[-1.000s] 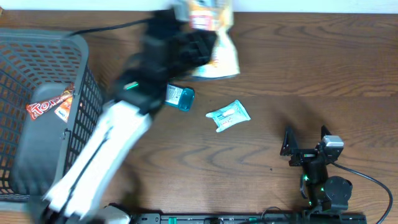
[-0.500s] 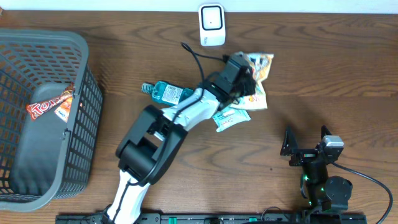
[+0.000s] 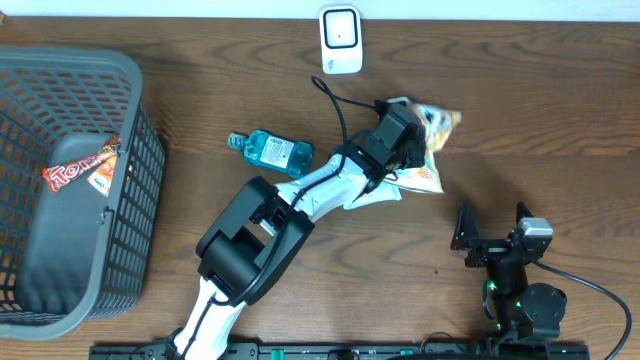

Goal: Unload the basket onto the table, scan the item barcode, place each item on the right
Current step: 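Carry the yellow snack bag with the left gripper and place it right of the wipes, then reach the left gripper into the basket and grasp the small orange snack pack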

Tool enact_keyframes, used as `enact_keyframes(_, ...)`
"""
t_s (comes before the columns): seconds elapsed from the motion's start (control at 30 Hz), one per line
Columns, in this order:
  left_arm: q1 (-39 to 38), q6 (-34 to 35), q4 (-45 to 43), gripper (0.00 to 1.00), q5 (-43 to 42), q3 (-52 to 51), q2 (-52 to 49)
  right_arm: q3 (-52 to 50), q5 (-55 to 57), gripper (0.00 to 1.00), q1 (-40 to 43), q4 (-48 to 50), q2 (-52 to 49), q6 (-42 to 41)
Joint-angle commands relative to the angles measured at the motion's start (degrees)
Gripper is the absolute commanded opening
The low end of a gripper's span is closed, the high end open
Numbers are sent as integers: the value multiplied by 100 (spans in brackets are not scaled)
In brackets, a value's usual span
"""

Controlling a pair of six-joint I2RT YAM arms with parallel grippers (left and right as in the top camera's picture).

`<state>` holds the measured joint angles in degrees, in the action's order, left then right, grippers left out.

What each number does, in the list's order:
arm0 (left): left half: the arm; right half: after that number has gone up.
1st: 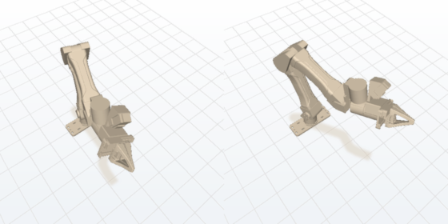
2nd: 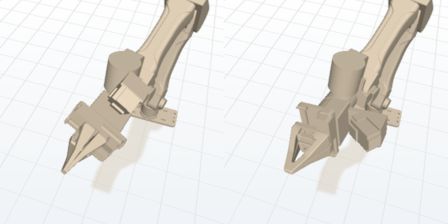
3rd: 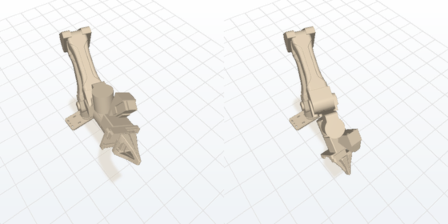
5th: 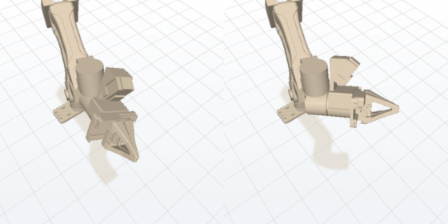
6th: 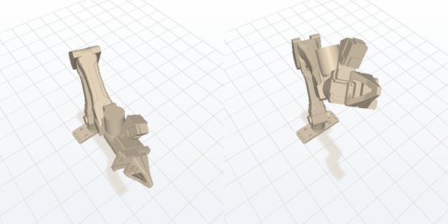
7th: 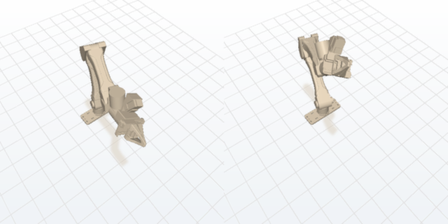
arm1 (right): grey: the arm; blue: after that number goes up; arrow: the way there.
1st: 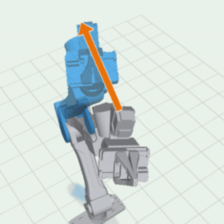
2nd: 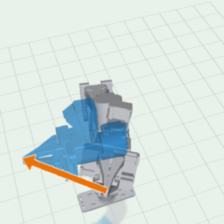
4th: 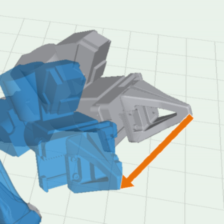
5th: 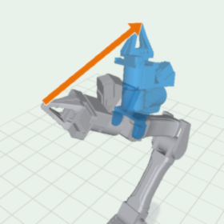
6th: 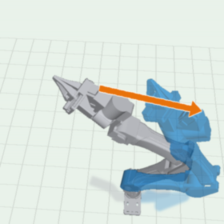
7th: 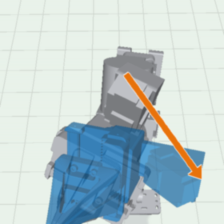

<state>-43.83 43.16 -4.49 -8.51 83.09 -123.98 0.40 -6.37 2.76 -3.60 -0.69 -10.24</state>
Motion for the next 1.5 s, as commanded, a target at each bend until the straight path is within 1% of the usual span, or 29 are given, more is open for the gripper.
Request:
enact_keyframes(0.0, 2, -144, 11, 61, 144, 116, 267, -9, 22, 99, -20, -13, 31, -42)
enact_keyframes(0.1, 26, -702, 57, 73, 164, 116, 581, -9, 24, 99, -20, -13, 31, -42)
enact_keyframes(0.13, 44, -929, 103, 80, 175, 116, 723, -9, 22, 99, -20, -13, 31, -42)
enact_keyframes(0.17, 107, -1456, 280, 85, 260, 118, 1110, -9, 24, 99, -20, -13, 31, -42)
enact_keyframes(0.2, 151, -1620, 426, 86, 415, 118, 1314, -9, 22, 99, -20, -13, 31, -42)
enact_keyframes(0.3, 358, -1902, 1108, 88, 1276, 118, 2061, -9, 22, 99, -20, -13, 31, -42)
enact_keyframes(0.33, 444, -1980, 1346, 91, 1484, 118, 2308, -9, 22, 99, -20, -13, 31, -42)
enact_keyframes(0.37, 573, -2092, 1641, 92, 1672, 118, 2612, -9, 22, 99, -17, -13, 31, -42)
enact_keyframes(0.47, 997, -2387, 2315, 94, 1759, 118, 3432, -9, 22, 99, -20, -13, 31, -42)
enact_keyframes(0.6, 1635, -2863, 2852, 96, 1762, 120, 4463, -9, 22, 99, -20, -13, 31, -42)
enact_keyframes(0.7, 2238, -2894, 3156, 98, 1762, 120, 5125, -9, 22, 99, -20, -13, 31, -42)
enact_keyframes(0.8, 3042, -2865, 3510, 98, 1766, 120, 5696, -9, 22, 99, -20, -13, 31, -42)
enact_keyframes(0.9, 3936, -2476, 4011, 98, 1923, 120, 6028, -9, 22, 99, -20, -13, 31, -42)
enact_keyframes(1.07, 5639, -1539, 5018, 100, 1947, 120, 6006, -9, 22, 99, -20, -13, 31, -42)
enact_keyframes(1.13, 6245, -1368, 5311, 98, 1762, 120, 5823, -9, 22, 99, -20, -13, 31, -42)
enact_keyframes(1.17, 6710, -1373, 5427, 98, 1377, 120, 5606, -9, 22, 99, -20, -13, 31, -42)
enact_keyframes(1.3, 7501, -1491, 5506, 98, 190, 120, 4903, -9, 22, 99, -20, -13, 31, -42)
enact_keyframes(1.4, 7799, -1502, 5532, 98, -647, 120, 4288, -9, 22, 99, -20, -13, 31, -42)
enact_keyframes(1.47, 7897, -1502, 5584, 98, -970, 118, 3851, -9, 22, 99, -20, -13, 31, -42)
